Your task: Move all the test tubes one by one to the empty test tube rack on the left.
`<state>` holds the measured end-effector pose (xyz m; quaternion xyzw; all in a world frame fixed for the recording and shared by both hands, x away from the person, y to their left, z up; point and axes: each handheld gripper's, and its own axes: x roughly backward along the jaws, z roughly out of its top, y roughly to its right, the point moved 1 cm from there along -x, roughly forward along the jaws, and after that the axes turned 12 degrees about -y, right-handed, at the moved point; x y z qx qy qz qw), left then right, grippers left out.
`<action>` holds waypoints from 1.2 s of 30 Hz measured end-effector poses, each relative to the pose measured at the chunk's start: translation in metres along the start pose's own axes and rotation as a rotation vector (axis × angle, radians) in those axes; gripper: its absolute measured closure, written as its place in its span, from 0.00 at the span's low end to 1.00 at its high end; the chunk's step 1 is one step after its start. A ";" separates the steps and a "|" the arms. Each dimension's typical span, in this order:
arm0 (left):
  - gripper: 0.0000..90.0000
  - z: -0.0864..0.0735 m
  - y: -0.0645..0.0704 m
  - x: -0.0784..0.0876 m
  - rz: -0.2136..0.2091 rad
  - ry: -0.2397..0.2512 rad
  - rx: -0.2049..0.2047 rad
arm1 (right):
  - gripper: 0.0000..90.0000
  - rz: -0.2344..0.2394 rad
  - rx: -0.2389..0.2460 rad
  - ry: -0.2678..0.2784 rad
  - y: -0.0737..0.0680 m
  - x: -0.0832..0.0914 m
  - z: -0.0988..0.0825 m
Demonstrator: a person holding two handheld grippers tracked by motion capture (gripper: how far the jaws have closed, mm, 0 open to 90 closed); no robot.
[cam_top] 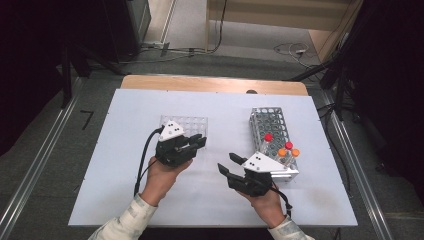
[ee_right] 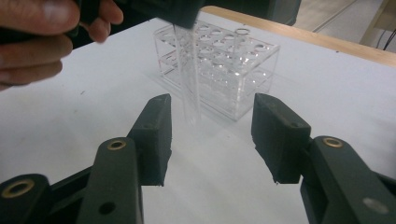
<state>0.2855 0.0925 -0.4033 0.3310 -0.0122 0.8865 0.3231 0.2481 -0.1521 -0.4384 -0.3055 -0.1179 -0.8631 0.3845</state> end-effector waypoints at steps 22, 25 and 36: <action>0.85 0.046 -0.024 0.007 0.116 0.027 0.010 | 0.43 -0.012 -0.019 -0.011 0.013 0.035 -0.028; 0.85 0.047 -0.025 0.004 0.138 0.022 0.004 | 0.38 -0.011 -0.025 -0.010 0.015 0.037 -0.029; 0.85 0.048 -0.027 -0.008 0.178 0.014 -0.008 | 0.29 -0.010 -0.037 -0.016 0.016 0.044 -0.035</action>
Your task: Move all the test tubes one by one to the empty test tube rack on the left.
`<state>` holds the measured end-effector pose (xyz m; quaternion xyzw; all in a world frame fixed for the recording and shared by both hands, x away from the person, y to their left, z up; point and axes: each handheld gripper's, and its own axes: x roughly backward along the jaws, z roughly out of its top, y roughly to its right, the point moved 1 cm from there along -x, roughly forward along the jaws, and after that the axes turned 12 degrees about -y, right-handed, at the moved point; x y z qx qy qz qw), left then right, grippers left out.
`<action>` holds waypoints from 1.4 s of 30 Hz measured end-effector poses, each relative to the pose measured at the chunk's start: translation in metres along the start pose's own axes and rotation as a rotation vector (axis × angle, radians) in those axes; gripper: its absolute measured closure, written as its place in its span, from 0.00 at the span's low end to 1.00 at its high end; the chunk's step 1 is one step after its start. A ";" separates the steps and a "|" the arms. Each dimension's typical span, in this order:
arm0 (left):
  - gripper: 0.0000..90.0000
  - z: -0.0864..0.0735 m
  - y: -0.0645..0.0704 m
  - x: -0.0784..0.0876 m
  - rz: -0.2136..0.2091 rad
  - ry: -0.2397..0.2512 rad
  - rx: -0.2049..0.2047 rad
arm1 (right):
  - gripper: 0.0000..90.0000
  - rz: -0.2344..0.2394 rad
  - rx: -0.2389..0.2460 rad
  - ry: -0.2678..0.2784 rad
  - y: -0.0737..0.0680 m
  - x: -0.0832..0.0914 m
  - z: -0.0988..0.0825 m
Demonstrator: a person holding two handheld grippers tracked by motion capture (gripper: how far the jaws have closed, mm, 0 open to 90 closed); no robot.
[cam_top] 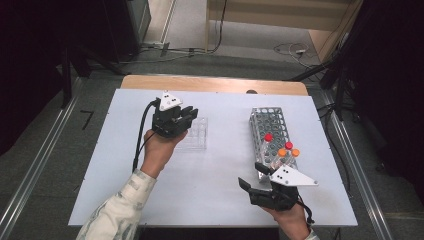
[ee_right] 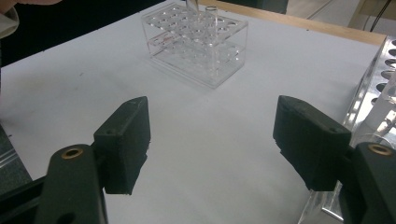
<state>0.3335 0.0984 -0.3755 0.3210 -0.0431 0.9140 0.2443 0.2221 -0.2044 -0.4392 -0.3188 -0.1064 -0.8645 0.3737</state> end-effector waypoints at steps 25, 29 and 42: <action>0.85 -0.014 0.006 -0.022 0.069 -0.020 -0.034 | 0.29 -0.002 -0.006 -0.004 0.001 0.003 -0.005; 0.85 -0.019 0.008 -0.028 0.070 -0.032 -0.039 | 0.29 0.000 -0.003 -0.009 -0.001 0.002 -0.005; 0.85 -0.033 0.006 -0.041 0.075 -0.059 -0.027 | 0.28 -0.003 -0.002 -0.020 -0.001 -0.001 -0.007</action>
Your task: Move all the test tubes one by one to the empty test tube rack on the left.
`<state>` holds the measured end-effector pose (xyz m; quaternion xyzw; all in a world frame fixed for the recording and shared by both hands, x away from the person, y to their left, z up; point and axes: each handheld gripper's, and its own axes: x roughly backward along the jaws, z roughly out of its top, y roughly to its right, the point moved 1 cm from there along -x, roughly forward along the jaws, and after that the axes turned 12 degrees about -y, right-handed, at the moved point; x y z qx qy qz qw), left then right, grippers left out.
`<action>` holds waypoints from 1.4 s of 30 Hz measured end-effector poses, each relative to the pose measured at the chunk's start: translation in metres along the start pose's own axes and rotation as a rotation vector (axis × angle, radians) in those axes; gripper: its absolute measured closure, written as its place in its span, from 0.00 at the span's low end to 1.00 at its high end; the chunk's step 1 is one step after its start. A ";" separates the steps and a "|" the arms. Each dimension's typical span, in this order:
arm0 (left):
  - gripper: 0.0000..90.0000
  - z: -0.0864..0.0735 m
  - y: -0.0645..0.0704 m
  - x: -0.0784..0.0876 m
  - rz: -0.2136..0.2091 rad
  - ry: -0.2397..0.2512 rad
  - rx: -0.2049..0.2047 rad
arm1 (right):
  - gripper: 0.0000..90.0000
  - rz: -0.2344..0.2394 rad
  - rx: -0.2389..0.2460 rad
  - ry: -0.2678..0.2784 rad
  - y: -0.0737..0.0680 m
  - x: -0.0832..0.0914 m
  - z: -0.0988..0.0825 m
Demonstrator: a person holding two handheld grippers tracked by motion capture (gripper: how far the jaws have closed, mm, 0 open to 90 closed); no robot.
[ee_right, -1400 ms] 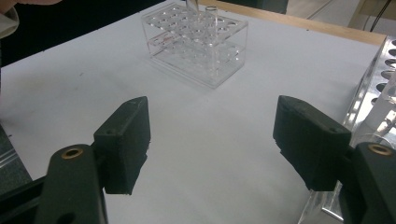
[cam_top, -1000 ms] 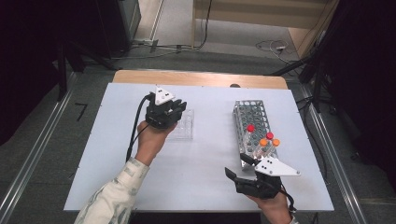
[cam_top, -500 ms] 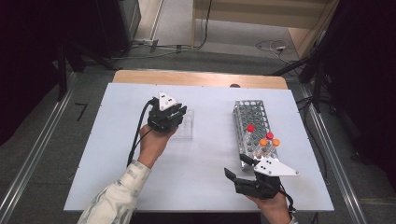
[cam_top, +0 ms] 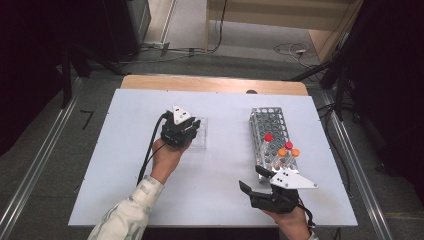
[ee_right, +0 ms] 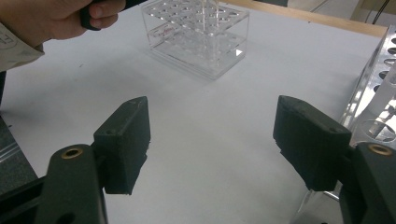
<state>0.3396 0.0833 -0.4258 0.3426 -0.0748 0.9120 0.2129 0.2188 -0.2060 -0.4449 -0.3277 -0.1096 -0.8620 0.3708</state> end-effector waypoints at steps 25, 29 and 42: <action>0.60 -0.009 -0.002 0.024 -0.048 0.060 0.032 | 0.27 -0.010 -0.009 0.001 0.003 -0.001 -0.002; 0.52 -0.018 -0.005 0.031 -0.083 0.075 0.059 | 0.26 -0.014 -0.016 -0.001 0.004 -0.002 -0.002; 0.32 -0.030 -0.010 0.045 -0.058 0.053 0.093 | 0.25 -0.039 -0.035 0.002 0.011 0.003 -0.004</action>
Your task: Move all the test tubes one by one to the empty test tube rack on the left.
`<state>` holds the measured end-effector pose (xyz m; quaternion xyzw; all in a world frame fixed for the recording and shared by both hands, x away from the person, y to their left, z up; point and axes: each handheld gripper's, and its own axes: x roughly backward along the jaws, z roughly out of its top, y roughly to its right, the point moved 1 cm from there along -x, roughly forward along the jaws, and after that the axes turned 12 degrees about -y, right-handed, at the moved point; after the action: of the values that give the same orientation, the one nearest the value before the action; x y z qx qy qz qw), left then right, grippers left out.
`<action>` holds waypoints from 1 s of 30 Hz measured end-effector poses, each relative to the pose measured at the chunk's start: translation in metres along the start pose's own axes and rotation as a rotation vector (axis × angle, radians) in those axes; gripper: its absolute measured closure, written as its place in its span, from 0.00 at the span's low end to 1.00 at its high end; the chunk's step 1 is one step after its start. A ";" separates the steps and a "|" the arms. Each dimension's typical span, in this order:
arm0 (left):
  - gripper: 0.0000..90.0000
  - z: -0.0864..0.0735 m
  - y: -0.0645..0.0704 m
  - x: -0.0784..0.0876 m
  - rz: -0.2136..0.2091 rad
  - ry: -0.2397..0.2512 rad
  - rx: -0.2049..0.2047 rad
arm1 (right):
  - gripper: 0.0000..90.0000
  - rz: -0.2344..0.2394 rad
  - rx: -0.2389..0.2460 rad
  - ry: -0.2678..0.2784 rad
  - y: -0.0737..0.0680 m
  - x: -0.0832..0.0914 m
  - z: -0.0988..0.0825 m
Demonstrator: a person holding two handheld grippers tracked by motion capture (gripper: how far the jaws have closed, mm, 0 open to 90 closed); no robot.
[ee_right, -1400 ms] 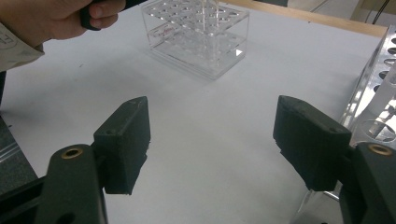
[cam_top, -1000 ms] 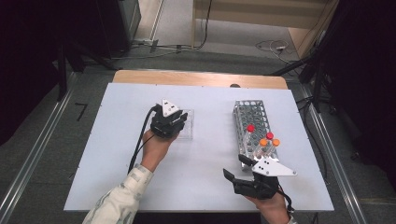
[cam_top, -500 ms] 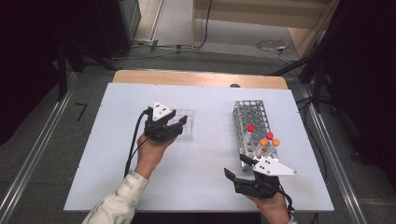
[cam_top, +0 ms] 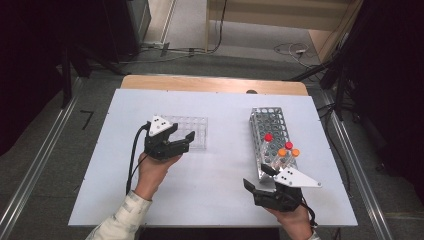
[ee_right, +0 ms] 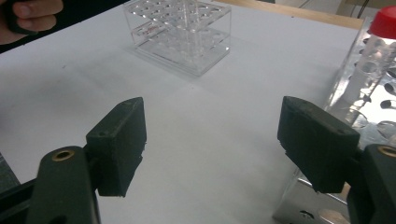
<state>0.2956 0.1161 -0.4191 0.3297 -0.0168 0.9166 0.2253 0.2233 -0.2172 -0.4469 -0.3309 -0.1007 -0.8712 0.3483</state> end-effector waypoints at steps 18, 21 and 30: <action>0.19 -0.001 0.008 0.002 -0.009 -0.020 0.005 | 0.25 -0.091 -0.050 0.017 0.025 0.018 -0.011; 0.18 -0.002 0.007 0.002 -0.014 -0.026 0.004 | 0.25 -0.122 -0.066 0.015 0.033 0.022 -0.014; 0.15 -0.001 0.008 0.000 -0.039 -0.038 0.005 | 0.25 -0.198 -0.119 0.029 0.054 0.033 -0.022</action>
<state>0.2915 0.1093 -0.4192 0.3481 -0.0124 0.9056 0.2420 0.2310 -0.2834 -0.4454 -0.3268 -0.0758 -0.9105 0.2416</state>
